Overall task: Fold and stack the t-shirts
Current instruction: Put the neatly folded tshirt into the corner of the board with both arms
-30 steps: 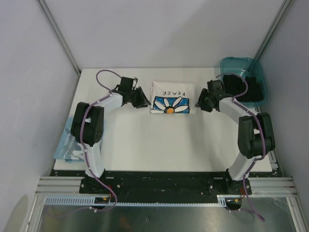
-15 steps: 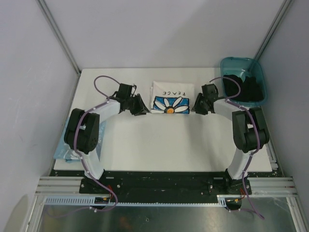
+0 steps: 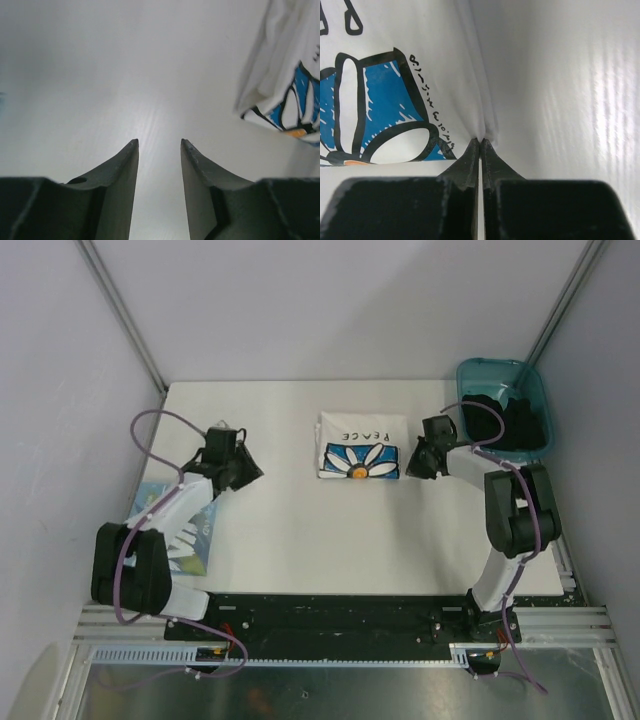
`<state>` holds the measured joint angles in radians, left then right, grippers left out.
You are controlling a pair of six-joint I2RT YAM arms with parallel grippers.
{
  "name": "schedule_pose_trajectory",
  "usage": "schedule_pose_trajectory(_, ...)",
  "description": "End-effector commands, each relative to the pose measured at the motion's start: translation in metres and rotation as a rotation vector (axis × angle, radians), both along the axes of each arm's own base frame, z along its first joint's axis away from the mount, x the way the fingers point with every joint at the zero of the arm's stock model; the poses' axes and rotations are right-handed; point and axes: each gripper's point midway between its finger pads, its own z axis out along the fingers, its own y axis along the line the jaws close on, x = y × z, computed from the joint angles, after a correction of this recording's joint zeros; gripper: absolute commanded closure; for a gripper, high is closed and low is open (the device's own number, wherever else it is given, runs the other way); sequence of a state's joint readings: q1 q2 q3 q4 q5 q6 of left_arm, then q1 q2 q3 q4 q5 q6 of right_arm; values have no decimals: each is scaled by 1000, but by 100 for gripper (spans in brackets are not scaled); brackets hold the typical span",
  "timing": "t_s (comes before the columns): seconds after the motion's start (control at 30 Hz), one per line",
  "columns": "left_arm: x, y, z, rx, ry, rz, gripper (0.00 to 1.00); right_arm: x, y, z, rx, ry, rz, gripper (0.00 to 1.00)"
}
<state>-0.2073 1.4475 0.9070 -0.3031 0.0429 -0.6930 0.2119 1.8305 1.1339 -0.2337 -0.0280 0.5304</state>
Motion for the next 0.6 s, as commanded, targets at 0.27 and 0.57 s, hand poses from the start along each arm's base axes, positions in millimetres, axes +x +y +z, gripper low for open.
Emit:
schedule_pose_trajectory(0.27, -17, 126, 15, 624, 76, 263, 53, -59, -28, 26, -21, 26, -36, 100)
schedule_pose_trajectory(0.57, -18, 144, -13, 741, 203, 275, 51, -80, -29, 23, 12, 38, -17, 100)
